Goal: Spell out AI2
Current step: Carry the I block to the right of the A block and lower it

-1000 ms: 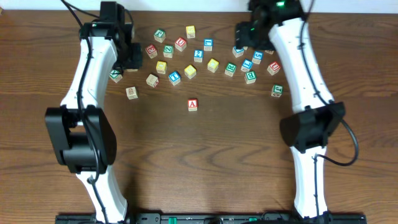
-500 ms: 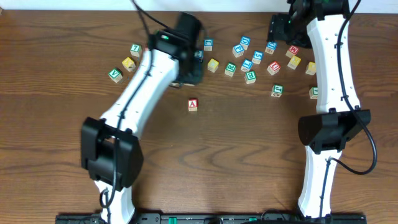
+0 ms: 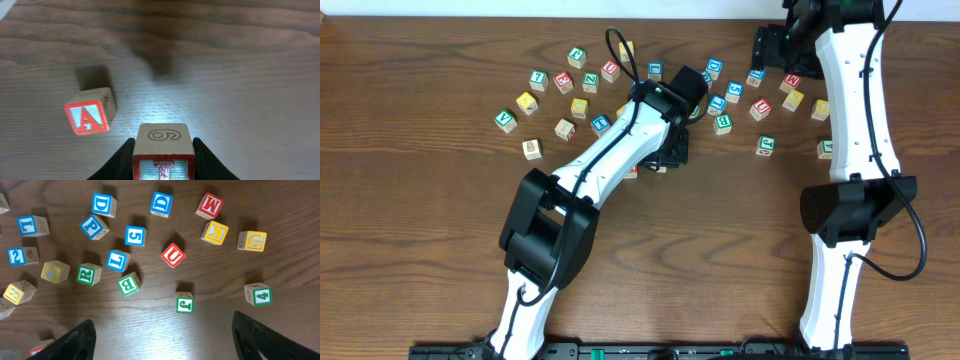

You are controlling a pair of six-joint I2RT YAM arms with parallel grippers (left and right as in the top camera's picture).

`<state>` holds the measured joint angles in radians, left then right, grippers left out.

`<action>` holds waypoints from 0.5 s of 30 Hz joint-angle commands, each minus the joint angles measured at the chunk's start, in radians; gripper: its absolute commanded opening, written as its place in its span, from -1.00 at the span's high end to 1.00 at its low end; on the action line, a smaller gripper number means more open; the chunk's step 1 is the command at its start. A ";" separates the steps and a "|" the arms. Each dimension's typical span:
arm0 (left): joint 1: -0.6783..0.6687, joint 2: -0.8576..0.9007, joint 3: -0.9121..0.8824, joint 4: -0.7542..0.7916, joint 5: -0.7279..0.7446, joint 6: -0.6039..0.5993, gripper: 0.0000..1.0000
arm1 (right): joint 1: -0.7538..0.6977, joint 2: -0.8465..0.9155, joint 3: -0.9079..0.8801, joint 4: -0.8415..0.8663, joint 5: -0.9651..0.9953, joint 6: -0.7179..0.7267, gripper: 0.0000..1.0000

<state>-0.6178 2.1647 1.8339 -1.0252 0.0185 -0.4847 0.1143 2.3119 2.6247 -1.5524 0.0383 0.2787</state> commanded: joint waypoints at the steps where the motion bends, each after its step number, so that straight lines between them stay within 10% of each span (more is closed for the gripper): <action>1: 0.007 0.031 -0.006 -0.005 -0.084 -0.073 0.39 | -0.004 -0.023 0.018 -0.008 0.008 -0.019 -0.64; 15: 0.007 0.105 -0.012 0.030 -0.087 -0.120 0.39 | -0.004 -0.023 0.018 -0.011 0.008 -0.026 -0.66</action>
<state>-0.6155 2.2536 1.8271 -0.9985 -0.0448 -0.5808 0.1143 2.3119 2.6247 -1.5589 0.0383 0.2722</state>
